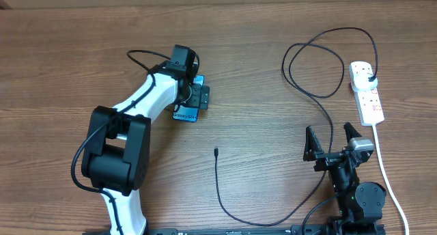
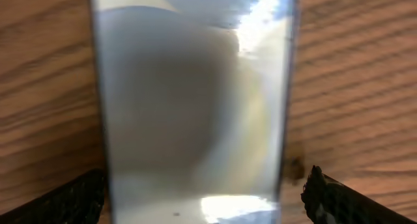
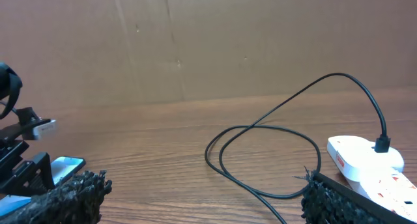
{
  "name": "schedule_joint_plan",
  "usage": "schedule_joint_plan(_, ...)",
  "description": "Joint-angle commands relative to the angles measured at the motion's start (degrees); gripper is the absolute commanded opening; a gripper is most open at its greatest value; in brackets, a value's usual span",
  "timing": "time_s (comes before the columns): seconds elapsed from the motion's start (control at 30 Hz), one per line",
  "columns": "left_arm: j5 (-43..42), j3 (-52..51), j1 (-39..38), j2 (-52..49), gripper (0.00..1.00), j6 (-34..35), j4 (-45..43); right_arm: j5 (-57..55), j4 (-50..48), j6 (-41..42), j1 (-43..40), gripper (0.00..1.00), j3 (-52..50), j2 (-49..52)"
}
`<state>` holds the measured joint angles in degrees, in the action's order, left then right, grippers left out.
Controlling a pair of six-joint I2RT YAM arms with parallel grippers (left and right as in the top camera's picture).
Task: Plug charger to phone and switch on socket
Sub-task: 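Lower the left gripper and close it on the phone's sides, then drag the phone toward the front with the left gripper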
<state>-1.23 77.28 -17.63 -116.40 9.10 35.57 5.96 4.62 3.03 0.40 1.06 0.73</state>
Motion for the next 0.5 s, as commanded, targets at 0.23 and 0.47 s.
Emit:
schedule_joint_plan(0.23, -1.7, -0.44, -2.43, -2.23, 1.0, -1.42, -0.74, -0.31, -0.2, 0.28, 0.22, 1.0, -0.61, -0.59)
schedule_joint_plan(0.47, -1.11, -0.44, -2.29, -2.36, 0.81, -1.42, 0.35, -0.31, -0.2, 0.28, 0.2, 1.0, -0.61, -0.59)
